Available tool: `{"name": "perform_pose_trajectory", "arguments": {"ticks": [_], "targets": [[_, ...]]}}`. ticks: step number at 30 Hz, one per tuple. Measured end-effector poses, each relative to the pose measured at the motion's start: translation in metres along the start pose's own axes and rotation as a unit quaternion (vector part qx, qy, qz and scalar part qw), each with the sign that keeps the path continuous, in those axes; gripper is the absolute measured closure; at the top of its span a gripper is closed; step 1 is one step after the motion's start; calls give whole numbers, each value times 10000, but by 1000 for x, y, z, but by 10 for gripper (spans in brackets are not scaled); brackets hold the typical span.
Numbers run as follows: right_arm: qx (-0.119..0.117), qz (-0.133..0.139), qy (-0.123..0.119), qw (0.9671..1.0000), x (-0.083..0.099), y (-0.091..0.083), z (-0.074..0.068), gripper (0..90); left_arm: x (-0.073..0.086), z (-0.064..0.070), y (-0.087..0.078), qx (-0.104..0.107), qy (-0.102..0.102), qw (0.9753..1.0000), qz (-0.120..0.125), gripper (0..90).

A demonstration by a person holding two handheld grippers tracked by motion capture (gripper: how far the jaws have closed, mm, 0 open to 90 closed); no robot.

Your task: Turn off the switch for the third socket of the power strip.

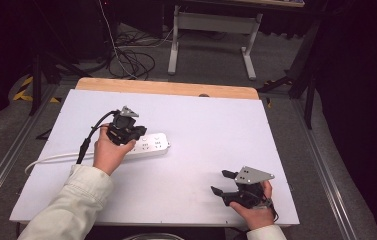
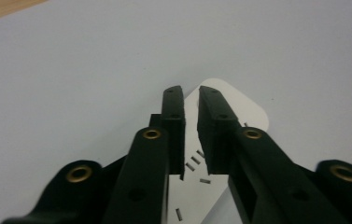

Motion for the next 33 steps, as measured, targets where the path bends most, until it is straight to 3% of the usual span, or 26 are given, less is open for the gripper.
{"name": "perform_pose_trajectory", "arguments": {"ticks": [3,5,10,11,14,19,22,25,31,33], "targets": [[-5,-15,9,10000,0,1,0,327,-2,3,-2,91,-9,10000,-5,728],[2,-18,5,10000,0,1,0,327,-5,6,-6,53,101,9999,19,672],[5,7,22,10000,0,0,0,326,-8,14,-18,207,156,9995,183,505],[5,7,22,10000,0,0,0,326,-8,15,-20,229,184,9993,217,505],[14,-1,20,10000,0,0,0,325,-8,17,-29,215,265,9990,303,390],[10,10,31,10000,0,0,0,324,-7,20,-47,303,391,9976,486,334],[26,7,28,10000,0,0,0,323,-4,21,-59,252,561,9962,610,297],[32,10,28,10000,0,0,0,319,0,24,-68,324,656,9952,650,248],[38,4,24,10000,0,0,0,318,9,31,-76,140,954,9936,586,172],[51,2,16,10000,0,-1,0,319,14,32,-80,191,975,9928,663,165]]}}
Point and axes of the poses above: each handheld gripper's, and its own axes: y roughly forward along the jaws, x roughly out of its underside, z roughly to its right, the point moved 4 cm from there along y, roughly forward along the jaws, and after that the axes turned 2 degrees about -x, right-handed, at the moved point
